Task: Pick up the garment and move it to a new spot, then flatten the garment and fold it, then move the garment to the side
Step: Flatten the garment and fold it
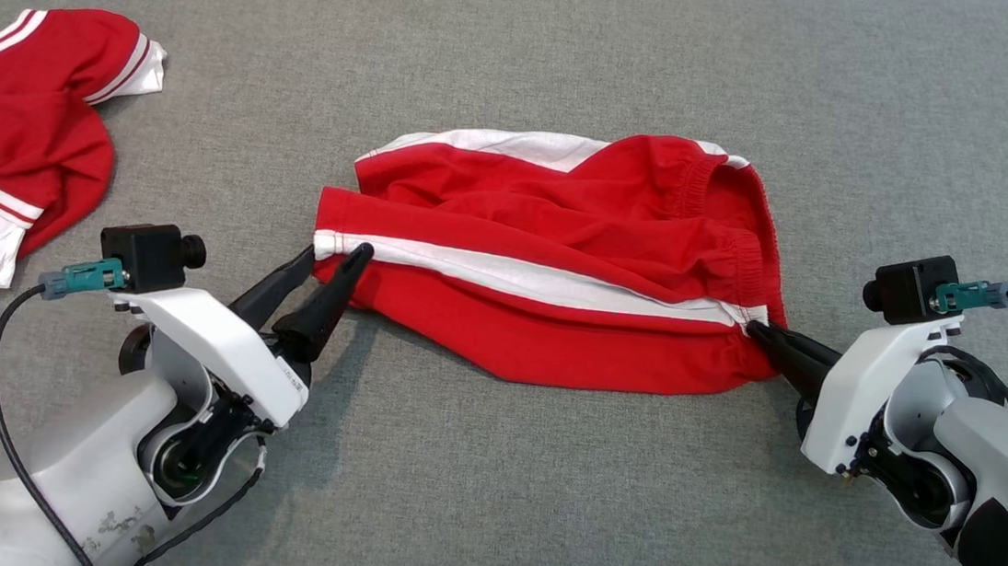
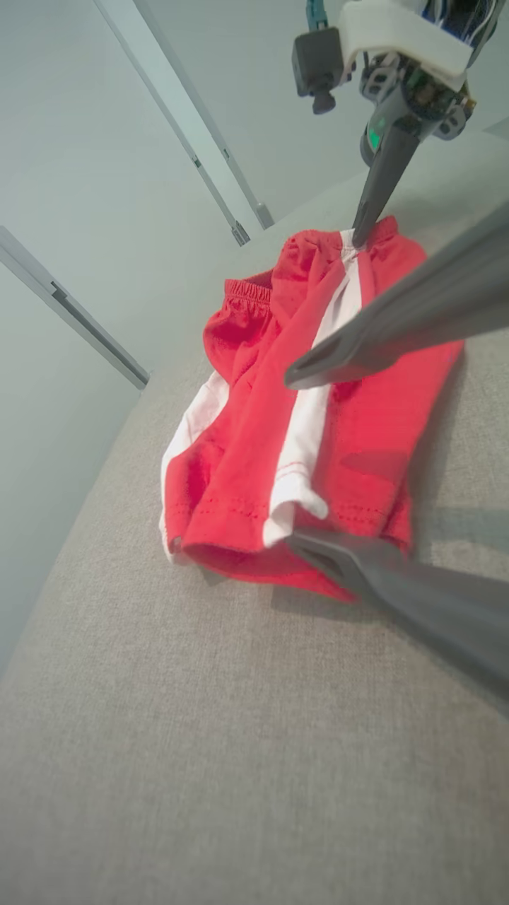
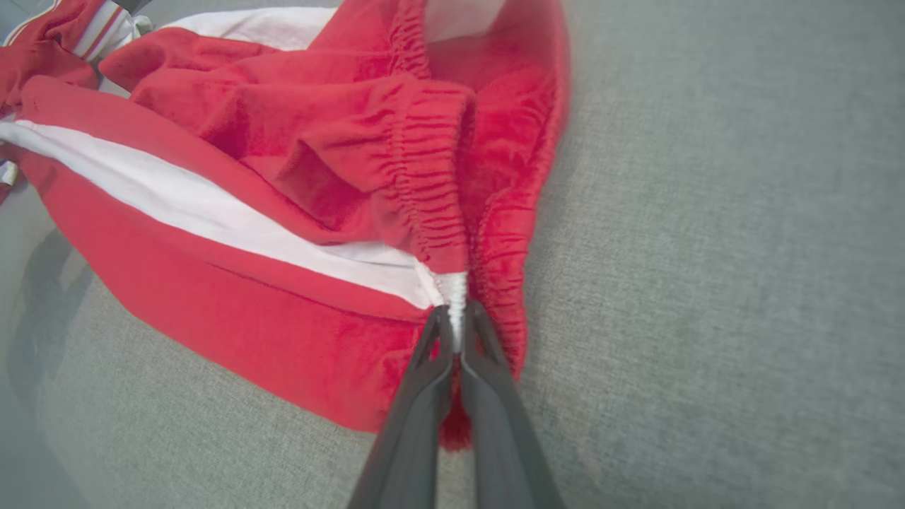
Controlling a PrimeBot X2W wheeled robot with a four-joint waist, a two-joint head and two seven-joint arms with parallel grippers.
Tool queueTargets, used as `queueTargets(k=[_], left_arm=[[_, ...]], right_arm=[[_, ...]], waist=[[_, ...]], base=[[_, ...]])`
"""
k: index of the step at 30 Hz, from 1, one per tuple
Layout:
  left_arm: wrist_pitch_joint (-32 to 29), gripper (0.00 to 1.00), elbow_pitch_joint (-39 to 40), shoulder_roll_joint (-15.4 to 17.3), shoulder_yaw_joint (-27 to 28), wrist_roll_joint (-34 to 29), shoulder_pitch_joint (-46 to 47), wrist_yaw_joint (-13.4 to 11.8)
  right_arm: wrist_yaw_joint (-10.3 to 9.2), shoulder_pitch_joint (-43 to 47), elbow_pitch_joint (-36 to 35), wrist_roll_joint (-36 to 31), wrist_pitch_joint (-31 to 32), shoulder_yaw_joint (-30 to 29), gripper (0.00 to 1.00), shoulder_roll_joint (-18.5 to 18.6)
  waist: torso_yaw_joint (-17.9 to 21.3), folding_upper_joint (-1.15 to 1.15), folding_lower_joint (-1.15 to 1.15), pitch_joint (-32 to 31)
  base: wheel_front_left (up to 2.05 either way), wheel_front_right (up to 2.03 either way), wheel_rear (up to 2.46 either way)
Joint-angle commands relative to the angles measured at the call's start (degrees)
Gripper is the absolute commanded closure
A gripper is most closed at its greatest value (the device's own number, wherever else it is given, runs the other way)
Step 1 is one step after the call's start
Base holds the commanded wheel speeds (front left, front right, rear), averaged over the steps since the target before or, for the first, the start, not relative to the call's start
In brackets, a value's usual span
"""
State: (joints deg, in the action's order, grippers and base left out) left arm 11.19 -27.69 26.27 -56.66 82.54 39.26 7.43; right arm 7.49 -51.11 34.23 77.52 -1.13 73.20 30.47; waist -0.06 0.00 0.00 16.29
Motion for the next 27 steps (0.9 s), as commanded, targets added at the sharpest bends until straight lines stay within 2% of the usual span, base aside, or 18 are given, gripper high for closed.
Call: queueTargets(k=[1,7,8,9,10,11,12,16,19,27], left_arm=[[0.0,0.00,1.4,2.4,1.2,1.2,2.7,0.1],[0.3,0.00,3.7,3.3,0.5,3.6,3.0,0.1],[0.4,0.06,4.0,3.6,0.5,4.0,3.0,0.1],[0.5,0.32,4.4,3.8,0.5,4.3,2.9,0.1],[0.5,0.32,4.4,3.8,0.5,4.3,2.9,0.1],[0.4,0.63,4.8,4.0,0.4,4.7,2.9,0.1],[0.3,1.00,5.5,4.2,0.5,5.3,2.9,0.1],[-1.2,1.00,9.6,5.0,2.4,9.2,2.7,0.1],[-2.9,1.00,13.9,7.0,5.3,11.5,3.2,0.1],[-13.7,1.00,22.4,12.0,12.8,15.5,6.5,0.1]], right_arm=[[0.00,1.8,-0.3,-0.6,-0.7,0.1,1.00,0.6],[0.00,1.9,-0.2,-1.0,-0.6,0.1,1.00,0.7],[0.00,2.0,-0.2,-1.0,-0.6,0.1,1.00,0.7],[0.00,2.0,-0.2,-1.1,-0.7,0.1,1.00,0.7],[0.00,2.0,-0.2,-1.1,-0.7,0.1,1.00,0.7],[0.00,2.0,-0.2,-1.1,-0.7,0.1,1.00,0.7],[0.00,2.0,-0.2,-1.0,-0.8,0.1,1.00,0.7],[0.00,1.8,-1.5,0.6,-1.8,-0.3,1.00,1.2],[0.00,1.4,-4.2,4.0,-2.7,-2.0,1.00,2.2],[0.00,-0.2,-14.7,12.4,-2.4,-7.5,1.00,7.0]], waist=[[0.1,0.00,0.00,0.1],[0.2,0.00,0.00,0.1],[0.1,0.00,0.00,0.0],[0.1,0.00,0.00,0.0],[0.1,0.00,0.00,0.0],[0.1,0.00,0.00,0.0],[0.1,0.00,0.00,-0.1],[-0.1,0.00,0.00,-0.1],[-0.2,0.00,0.00,-0.2],[-1.1,0.00,0.00,-1.5]], base=[[0.00,0.00,0.00],[0.00,0.00,0.00],[0.00,0.00,0.00],[0.00,0.00,0.00],[0.00,0.00,0.00],[0.00,0.00,0.00],[0.00,0.00,0.00],[0.00,0.00,0.00],[0.00,0.00,0.00],[0.00,0.00,0.00]])
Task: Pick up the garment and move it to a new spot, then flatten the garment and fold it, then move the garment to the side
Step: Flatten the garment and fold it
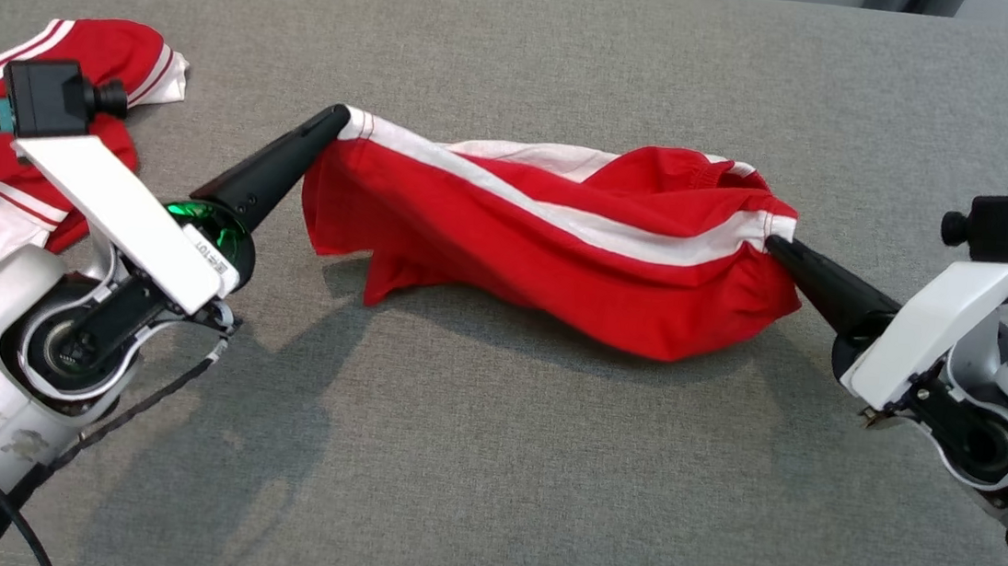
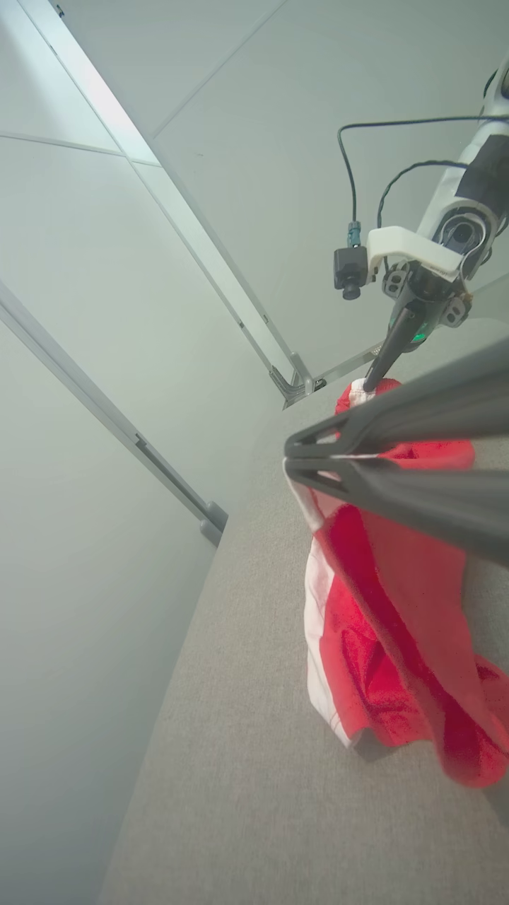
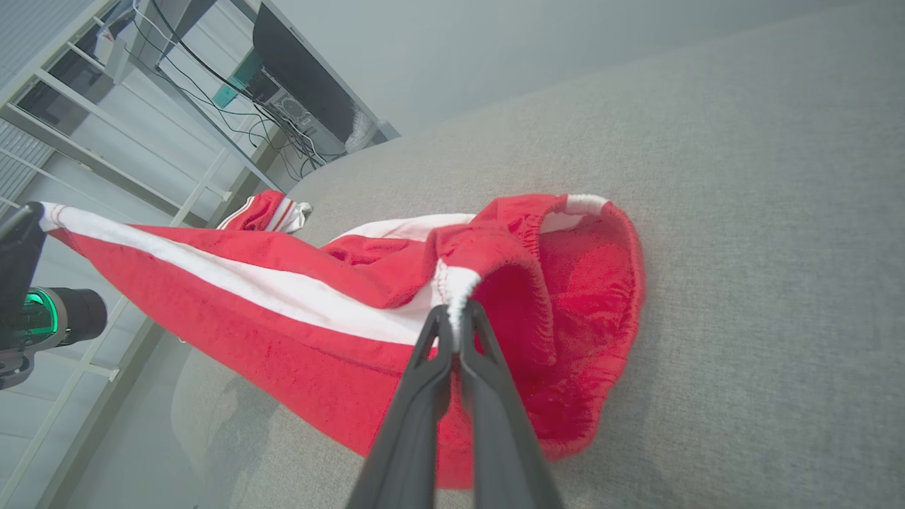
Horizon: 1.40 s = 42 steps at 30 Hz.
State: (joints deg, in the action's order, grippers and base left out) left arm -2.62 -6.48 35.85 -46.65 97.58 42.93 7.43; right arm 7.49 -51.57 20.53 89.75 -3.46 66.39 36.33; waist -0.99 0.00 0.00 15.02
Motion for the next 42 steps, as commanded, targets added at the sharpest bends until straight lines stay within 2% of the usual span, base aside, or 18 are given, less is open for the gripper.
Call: queueTargets(k=[1,7,13,15,18,24,28,29,32,34,37,40,41,42], left_arm=[[-1.1,1.00,1.7,2.7,3.5,0.5,3.5,0.1],[-4.6,1.00,0.9,2.2,7.7,-1.6,9.3,0.1],[0.4,1.00,-2.2,-0.1,10.4,-8.8,16.8,0.1],[1.9,1.00,-2.5,-0.9,10.5,-9.3,17.4,0.1],[-1.1,1.00,-3.3,-0.7,7.6,-8.5,14.8,0.1],[-12.8,1.00,-4.3,2.6,-3.6,-8.9,5.3,0.1],[-23.2,1.00,-0.4,6.4,-10.2,-7.8,1.4,0.1],[-23.2,1.00,-0.4,6.4,-10.2,-7.8,1.4,0.1],[-32.0,1.00,3.2,10.6,-13.1,-4.2,-0.2,0.0],[-37.2,1.00,5.3,13.1,-14.5,-2.7,0.3,-1.2],[-43.4,1.00,7.3,15.0,-14.8,1.1,1.9,-6.0],[-46.3,1.00,6.4,13.5,-13.4,4.3,5.2,-10.7],[-46.1,1.00,5.0,12.4,-12.8,3.6,7.2,-11.5],[-44.3,1.00,2.8,10.7,-11.6,1.9,9.8,-11.2]], right_arm=[[0.00,-0.2,-1.8,0.9,0.4,-1.3,1.00,1.7],[0.00,-6.0,-4.5,2.3,0.4,-6.2,1.00,2.6],[0.00,-14.0,-2.3,-0.1,-6.0,-11.9,1.00,-0.5],[0.00,-15.1,-2.0,0.3,-6.1,-12.6,1.00,-1.2],[0.00,-13.5,-3.9,2.0,-1.9,-11.0,1.00,-0.4],[0.00,-4.9,-8.5,5.3,8.7,-5.3,1.00,5.6],[0.00,0.9,-13.4,8.8,17.7,-0.7,1.00,9.0],[0.00,0.9,-13.4,8.8,17.7,-0.7,1.00,9.0],[0.00,4.0,-17.0,13.1,28.6,3.8,1.00,11.8],[0.00,4.6,-19.2,14.1,35.8,5.5,1.00,13.9],[0.00,2.6,-20.7,15.9,40.3,6.0,1.00,14.6],[0.00,-2.7,-16.0,19.1,40.5,5.6,1.00,12.3],[0.00,-5.2,-12.7,19.8,39.8,5.3,1.00,10.7],[0.00,-8.3,-9.1,19.7,38.4,4.8,1.00,8.7]], waist=[[-0.3,0.00,0.00,-0.5],[-0.9,0.00,0.00,-1.4],[-0.8,0.00,0.00,-2.4],[-0.8,0.00,0.00,-2.8],[-0.8,0.00,0.00,-3.6],[-0.5,0.00,0.00,-5.0],[0.0,0.00,0.00,-5.3],[0.0,0.00,0.00,-5.3],[0.6,0.00,0.00,-4.6],[0.8,0.00,0.00,-3.2],[1.1,0.00,0.00,0.2],[0.9,0.00,0.00,5.1],[0.6,0.00,0.00,6.8],[0.3,0.00,0.00,8.5]], base=[[0.00,0.00,0.00],[0.00,0.00,0.00],[0.00,0.00,0.00],[0.00,0.00,0.00],[0.00,0.00,0.00],[0.00,0.00,0.00],[0.00,0.00,0.00],[0.00,0.00,0.00],[0.00,0.00,0.00],[0.00,0.00,0.00],[0.00,0.00,0.00],[0.00,0.00,0.00],[0.00,0.00,0.00],[0.00,0.00,0.00]])
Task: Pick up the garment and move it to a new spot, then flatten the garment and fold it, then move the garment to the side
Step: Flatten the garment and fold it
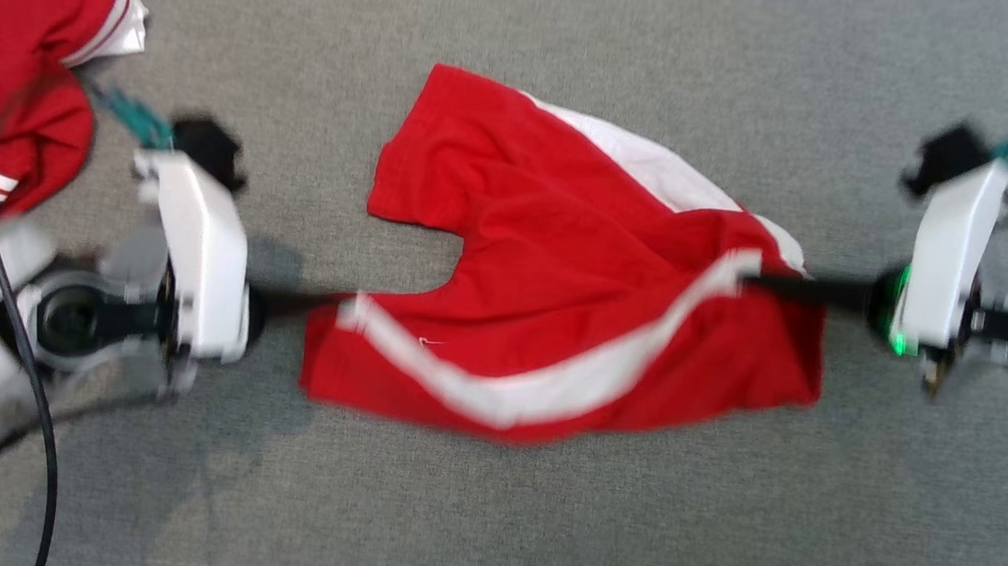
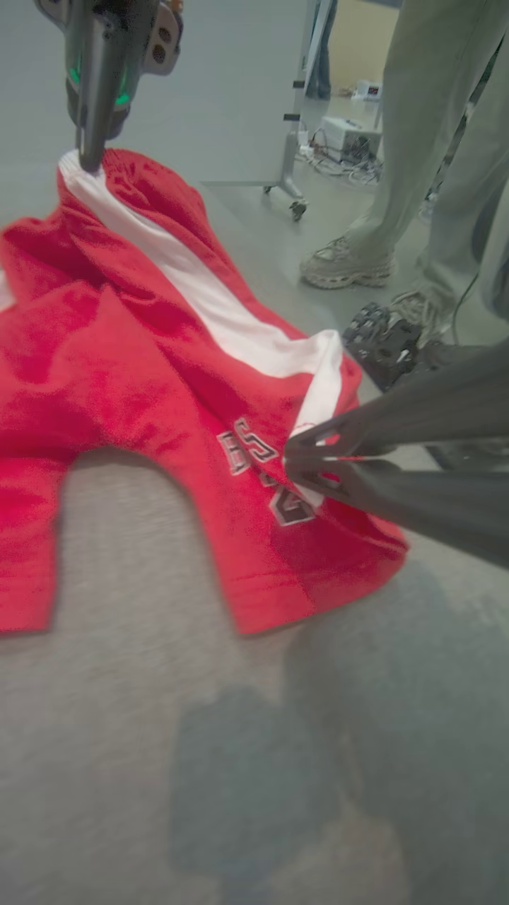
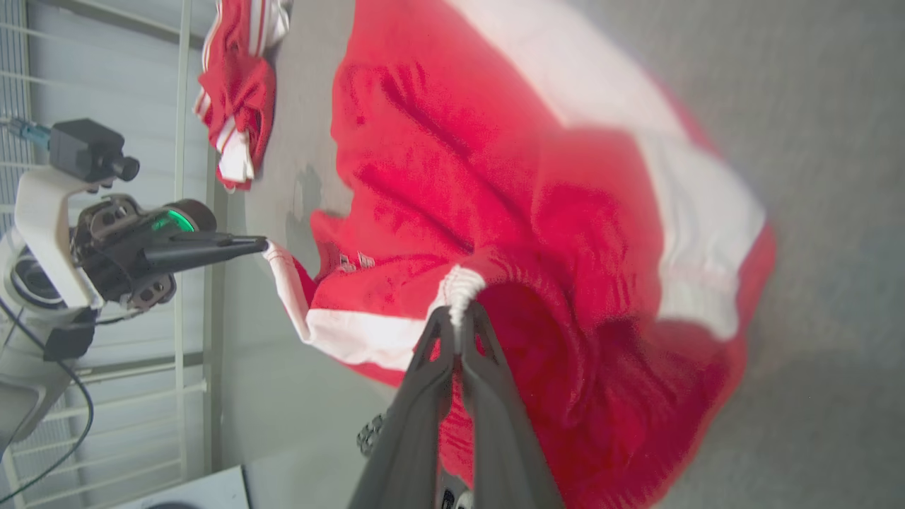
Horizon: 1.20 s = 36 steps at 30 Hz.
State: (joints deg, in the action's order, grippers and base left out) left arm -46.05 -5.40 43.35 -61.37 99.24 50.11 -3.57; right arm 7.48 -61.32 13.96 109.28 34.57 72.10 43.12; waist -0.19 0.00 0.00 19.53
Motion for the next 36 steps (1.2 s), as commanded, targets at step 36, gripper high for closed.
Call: queueTargets(k=[36], left_arm=[[61.0,1.00,-14.4,-7.1,-0.4,-17.6,1.7,11.0]], right_arm=[[0.01,11.0,4.5,-6.8,-21.9,-21.1,1.00,-1.2]], waist=[[-1.3,0.00,0.00,4.7]], base=[[0.00,0.00,0.00]])
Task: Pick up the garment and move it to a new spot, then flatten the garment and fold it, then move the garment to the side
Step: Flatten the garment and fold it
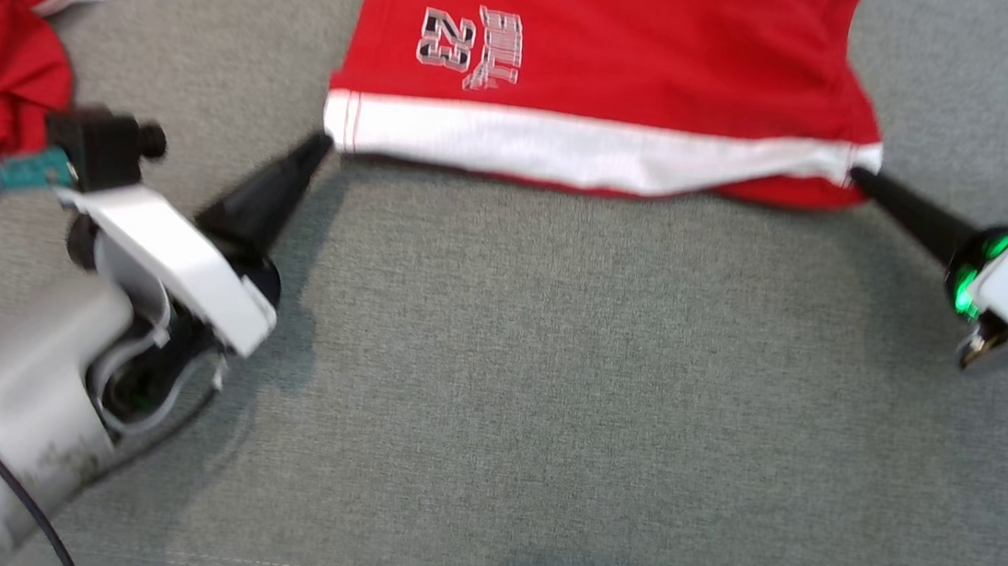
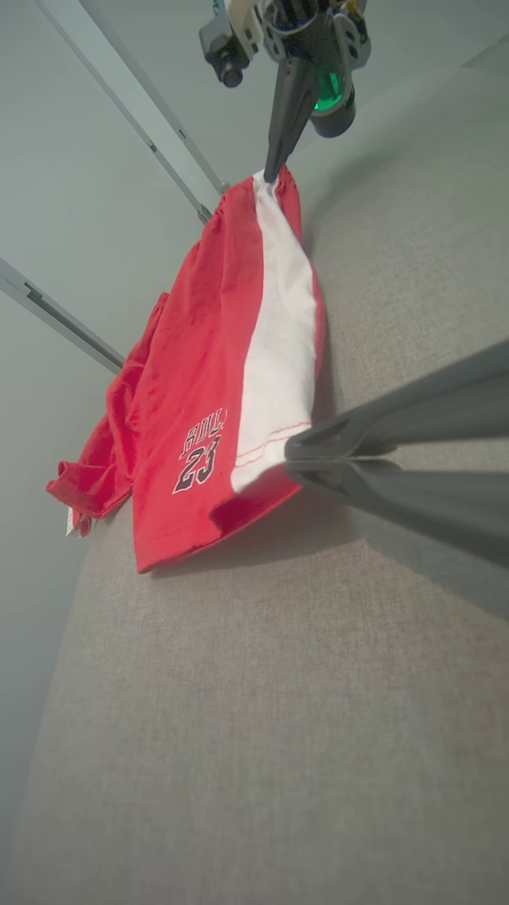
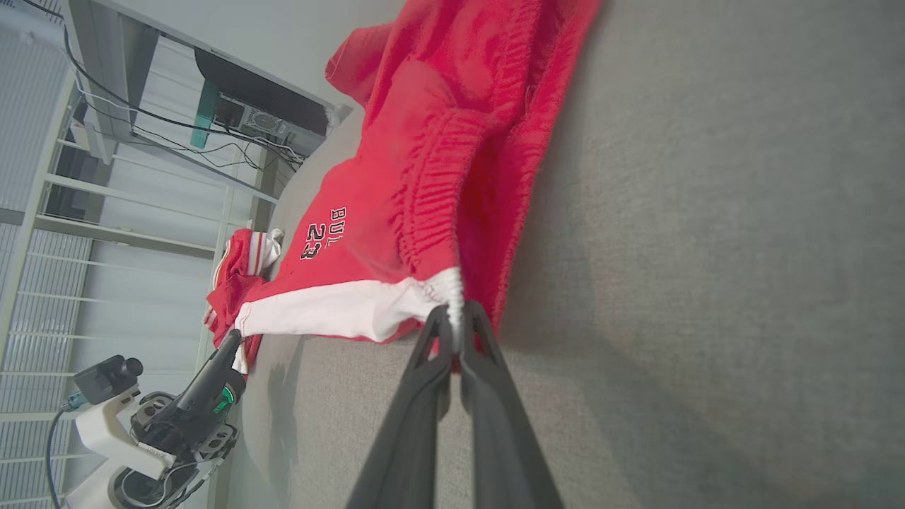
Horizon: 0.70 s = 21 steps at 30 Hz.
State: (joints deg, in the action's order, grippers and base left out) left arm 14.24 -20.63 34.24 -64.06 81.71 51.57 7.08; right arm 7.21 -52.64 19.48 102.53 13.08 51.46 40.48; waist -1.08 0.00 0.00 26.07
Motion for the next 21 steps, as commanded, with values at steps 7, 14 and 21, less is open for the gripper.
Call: queueTargets(k=[7,14,21], left_arm=[[0.7,1.00,1.2,1.5,0.7,0.4,-13.0,0.4],[-4.6,1.00,5.6,4.3,-5.6,5.2,-19.3,0.4],[-17.0,1.00,20.4,16.7,-2.4,14.7,-16.1,0.4]], right_arm=[[0.28,14.0,-4.8,-1.9,2.5,1.6,1.00,3.0],[0.28,22.4,-7.6,-0.7,8.6,5.5,1.00,4.4],[0.28,23.5,-17.3,9.5,18.0,5.5,1.00,12.4]], waist=[[-1.0,0.00,0.00,-11.7],[-1.5,0.00,0.00,-17.8],[-2.7,0.00,0.00,-17.0]], base=[[0.00,0.00,0.00],[0.00,0.00,0.00],[0.00,0.00,0.00]])
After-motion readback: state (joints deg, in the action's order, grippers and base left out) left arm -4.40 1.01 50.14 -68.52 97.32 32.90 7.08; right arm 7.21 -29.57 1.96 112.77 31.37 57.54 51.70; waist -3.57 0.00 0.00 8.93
